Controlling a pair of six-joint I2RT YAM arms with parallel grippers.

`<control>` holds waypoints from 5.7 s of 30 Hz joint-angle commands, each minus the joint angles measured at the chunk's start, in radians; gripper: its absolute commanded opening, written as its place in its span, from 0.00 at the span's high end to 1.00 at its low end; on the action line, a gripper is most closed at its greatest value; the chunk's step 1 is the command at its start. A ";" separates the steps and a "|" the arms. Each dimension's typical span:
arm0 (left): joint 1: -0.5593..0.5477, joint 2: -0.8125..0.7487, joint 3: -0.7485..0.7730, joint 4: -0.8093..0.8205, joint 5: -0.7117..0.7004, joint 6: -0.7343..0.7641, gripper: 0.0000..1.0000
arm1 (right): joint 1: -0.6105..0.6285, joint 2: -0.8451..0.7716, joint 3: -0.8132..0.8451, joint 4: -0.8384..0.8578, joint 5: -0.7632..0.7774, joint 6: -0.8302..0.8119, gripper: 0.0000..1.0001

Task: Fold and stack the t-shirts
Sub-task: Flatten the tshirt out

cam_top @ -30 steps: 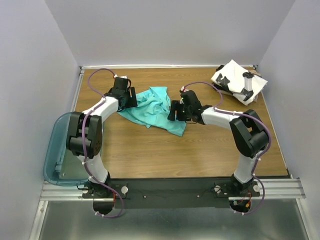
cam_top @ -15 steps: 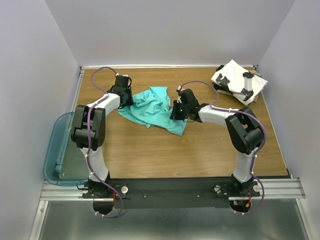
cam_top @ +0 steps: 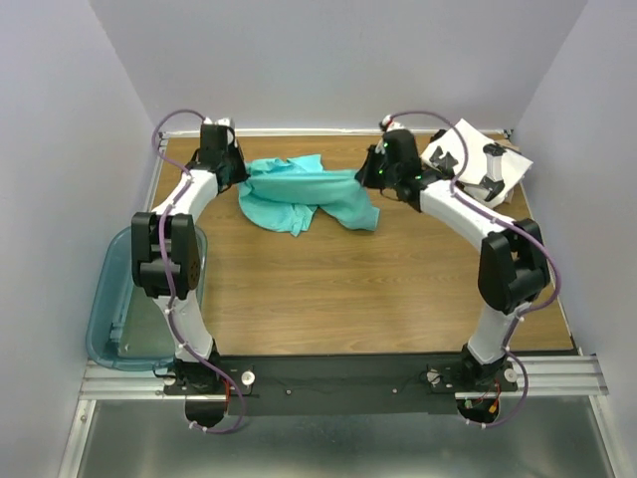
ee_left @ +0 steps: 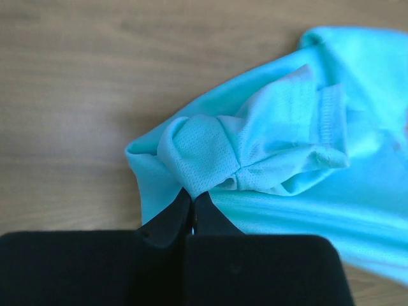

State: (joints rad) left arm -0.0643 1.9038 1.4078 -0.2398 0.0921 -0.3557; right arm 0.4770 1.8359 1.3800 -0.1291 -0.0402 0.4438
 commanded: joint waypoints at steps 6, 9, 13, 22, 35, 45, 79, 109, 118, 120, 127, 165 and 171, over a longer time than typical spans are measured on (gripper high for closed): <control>0.001 -0.198 0.310 0.010 0.150 0.040 1.00 | -0.101 -0.116 0.257 -0.087 0.169 -0.145 1.00; 0.001 -0.288 0.295 0.063 0.204 0.087 1.00 | -0.112 -0.168 0.275 -0.086 0.216 -0.189 1.00; -0.002 -0.394 0.215 0.088 0.271 0.103 1.00 | -0.117 -0.259 0.220 -0.093 0.252 -0.198 1.00; -0.135 -0.604 -0.214 0.039 0.435 0.110 0.70 | -0.118 -0.616 -0.185 -0.249 0.472 -0.036 1.00; -0.307 -0.839 -0.652 0.053 0.100 0.041 0.42 | -0.117 -1.024 -0.636 -0.307 0.531 0.109 0.21; -0.302 -0.846 -0.587 0.096 0.000 0.046 0.38 | -0.118 -0.986 -0.708 -0.231 0.125 0.020 0.21; -0.281 -0.404 -0.624 0.424 -0.066 -0.163 0.41 | -0.110 -0.367 -0.694 0.309 -0.115 0.003 0.25; -0.279 -0.143 -0.466 0.336 -0.258 -0.147 0.44 | -0.081 -0.293 -0.596 0.339 -0.135 0.021 0.29; -0.285 -0.117 -0.429 0.249 -0.259 -0.123 0.47 | -0.072 -0.253 -0.570 0.339 -0.151 0.026 0.29; -0.287 -0.118 -0.434 0.241 -0.267 -0.121 0.47 | -0.066 -0.241 -0.565 0.338 -0.153 0.024 0.29; -0.304 -0.097 -0.405 0.195 -0.267 -0.105 0.55 | -0.055 -0.210 -0.549 0.339 -0.158 0.021 0.37; -0.296 -0.865 -0.458 -0.021 -0.135 0.100 1.00 | -0.054 -1.218 -0.578 -0.256 0.419 0.035 0.35; -0.298 -0.839 -0.553 0.010 0.055 0.106 1.00 | -0.054 -1.062 -0.562 -0.253 0.381 0.042 0.29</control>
State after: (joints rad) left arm -0.3622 1.0637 0.8650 -0.2790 0.0059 -0.2718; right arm 0.4191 0.6624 0.8143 -0.3630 0.3099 0.4606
